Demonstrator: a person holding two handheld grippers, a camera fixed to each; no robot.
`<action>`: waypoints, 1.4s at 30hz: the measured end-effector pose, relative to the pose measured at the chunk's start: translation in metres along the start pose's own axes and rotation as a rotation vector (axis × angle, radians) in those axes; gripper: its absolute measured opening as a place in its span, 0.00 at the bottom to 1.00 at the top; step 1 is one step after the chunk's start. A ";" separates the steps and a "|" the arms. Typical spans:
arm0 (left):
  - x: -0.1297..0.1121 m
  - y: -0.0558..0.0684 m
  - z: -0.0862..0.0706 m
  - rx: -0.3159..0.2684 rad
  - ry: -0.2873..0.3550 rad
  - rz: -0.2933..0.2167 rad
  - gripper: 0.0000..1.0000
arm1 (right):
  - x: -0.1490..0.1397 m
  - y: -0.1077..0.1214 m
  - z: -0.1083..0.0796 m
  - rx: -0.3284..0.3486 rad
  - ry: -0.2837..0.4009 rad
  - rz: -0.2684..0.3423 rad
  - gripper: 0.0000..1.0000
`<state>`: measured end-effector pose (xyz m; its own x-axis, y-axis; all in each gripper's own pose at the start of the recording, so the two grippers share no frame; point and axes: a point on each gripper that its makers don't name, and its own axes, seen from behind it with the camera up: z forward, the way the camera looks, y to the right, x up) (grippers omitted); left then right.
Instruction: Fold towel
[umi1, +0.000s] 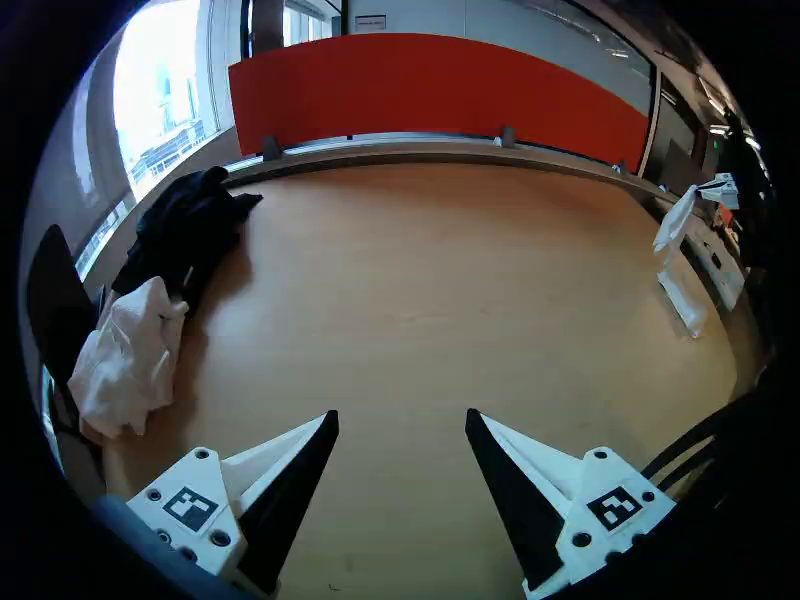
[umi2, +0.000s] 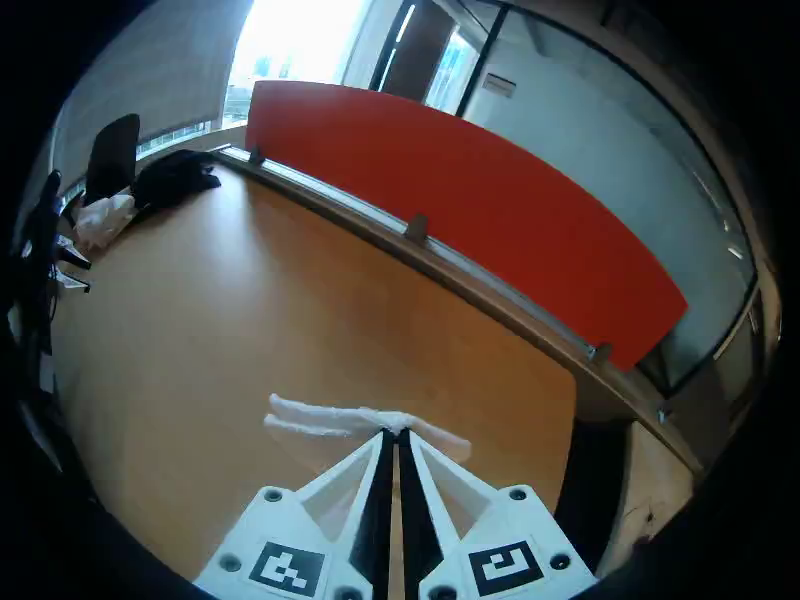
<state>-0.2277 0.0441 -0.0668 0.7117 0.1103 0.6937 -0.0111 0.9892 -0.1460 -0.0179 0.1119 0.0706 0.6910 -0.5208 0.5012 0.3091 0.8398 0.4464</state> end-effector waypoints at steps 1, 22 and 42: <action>0.000 0.000 0.000 0.001 0.000 0.000 0.94 | -0.001 0.002 0.001 -0.002 -0.003 0.001 0.03; 0.002 -0.004 0.001 0.001 -0.003 0.005 0.94 | -0.036 0.008 -0.006 -0.019 -0.057 0.035 0.03; 0.003 -0.004 0.001 -0.002 -0.004 0.019 0.94 | -0.151 0.017 -0.039 -0.061 -0.228 0.134 0.03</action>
<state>-0.2260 0.0403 -0.0631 0.7088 0.1290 0.6935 -0.0226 0.9868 -0.1605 -0.0914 0.2104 -0.0262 0.5657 -0.4195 0.7099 0.2681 0.9077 0.3228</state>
